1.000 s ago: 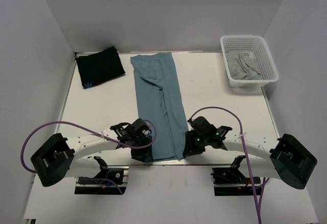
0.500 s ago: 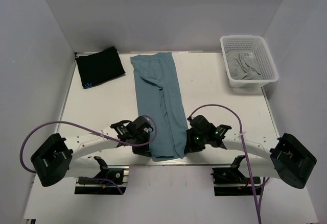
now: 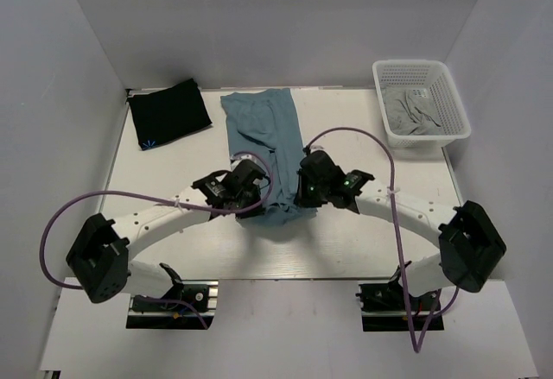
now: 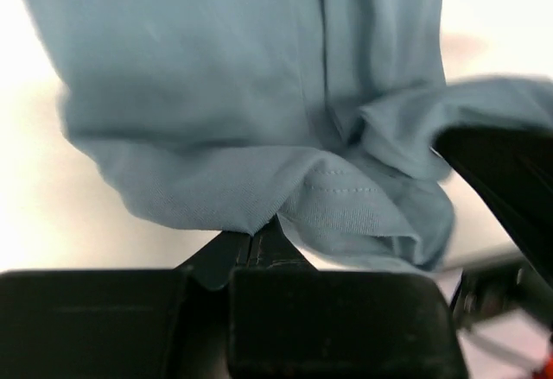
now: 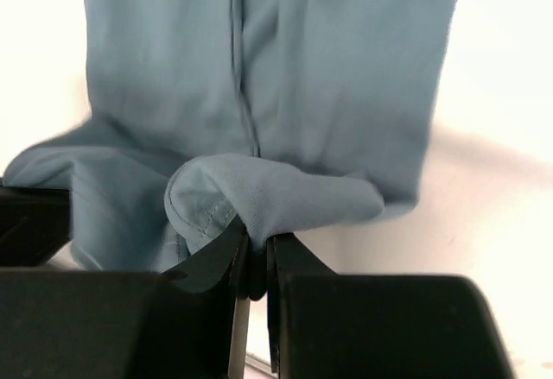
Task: Fold and stack the t-shirts
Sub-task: Fold the folded rectangular tshirt in 1/3 of the way
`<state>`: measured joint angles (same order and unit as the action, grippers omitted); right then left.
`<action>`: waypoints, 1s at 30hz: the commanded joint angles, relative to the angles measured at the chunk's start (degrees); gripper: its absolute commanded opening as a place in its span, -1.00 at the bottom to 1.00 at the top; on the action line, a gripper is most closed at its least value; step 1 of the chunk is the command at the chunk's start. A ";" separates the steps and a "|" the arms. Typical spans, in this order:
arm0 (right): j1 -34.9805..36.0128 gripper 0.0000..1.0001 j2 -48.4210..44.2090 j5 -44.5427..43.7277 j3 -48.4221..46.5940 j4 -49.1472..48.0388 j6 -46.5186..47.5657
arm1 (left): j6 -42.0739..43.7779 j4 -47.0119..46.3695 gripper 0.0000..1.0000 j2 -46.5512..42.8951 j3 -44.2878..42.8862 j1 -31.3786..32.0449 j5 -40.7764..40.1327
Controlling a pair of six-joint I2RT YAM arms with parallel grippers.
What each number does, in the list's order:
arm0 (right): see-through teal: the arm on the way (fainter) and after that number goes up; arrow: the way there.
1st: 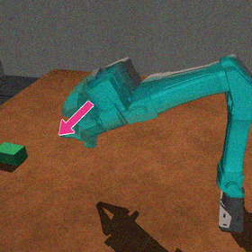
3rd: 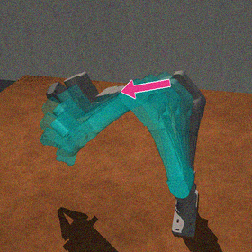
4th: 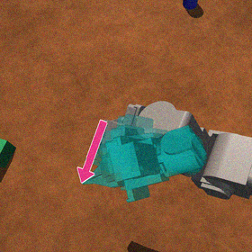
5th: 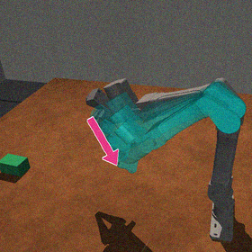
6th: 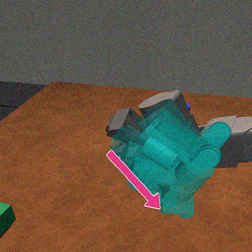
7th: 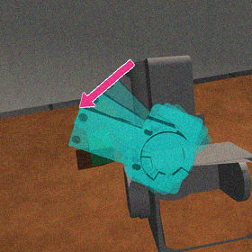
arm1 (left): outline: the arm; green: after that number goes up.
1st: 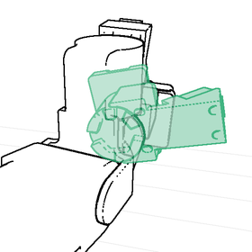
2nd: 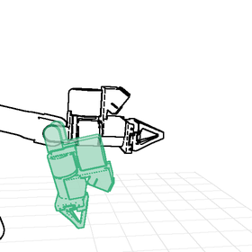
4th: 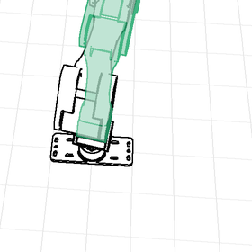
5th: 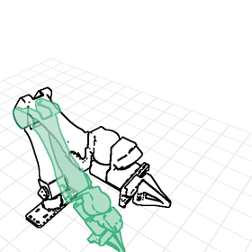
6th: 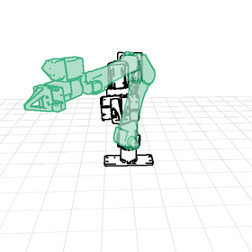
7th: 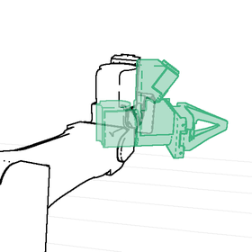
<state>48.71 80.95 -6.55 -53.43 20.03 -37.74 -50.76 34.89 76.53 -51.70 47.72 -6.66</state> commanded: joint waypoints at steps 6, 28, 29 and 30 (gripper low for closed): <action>-5.02 -1.00 7.19 -6.90 -11.95 2.56 1.96 | -0.31 0.89 -1.00 0.81 -6.39 -5.35 -13.56; -12.32 -1.00 30.58 -2.16 -38.31 -0.26 11.28 | 8.83 -15.29 -1.00 17.24 -15.45 -17.92 -13.30; -12.50 -1.00 32.33 -1.98 -39.72 0.44 11.63 | 8.84 -15.29 -1.00 18.20 -16.32 -17.93 -13.30; -12.76 -1.00 33.74 -2.24 -40.26 0.71 11.46 | 9.88 -17.38 -1.00 19.17 -17.11 -18.45 -13.30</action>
<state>36.71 111.94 -8.40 -89.86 20.62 -27.90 -43.99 22.09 94.45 -66.13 30.09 -20.21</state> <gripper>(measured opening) 0.122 0.026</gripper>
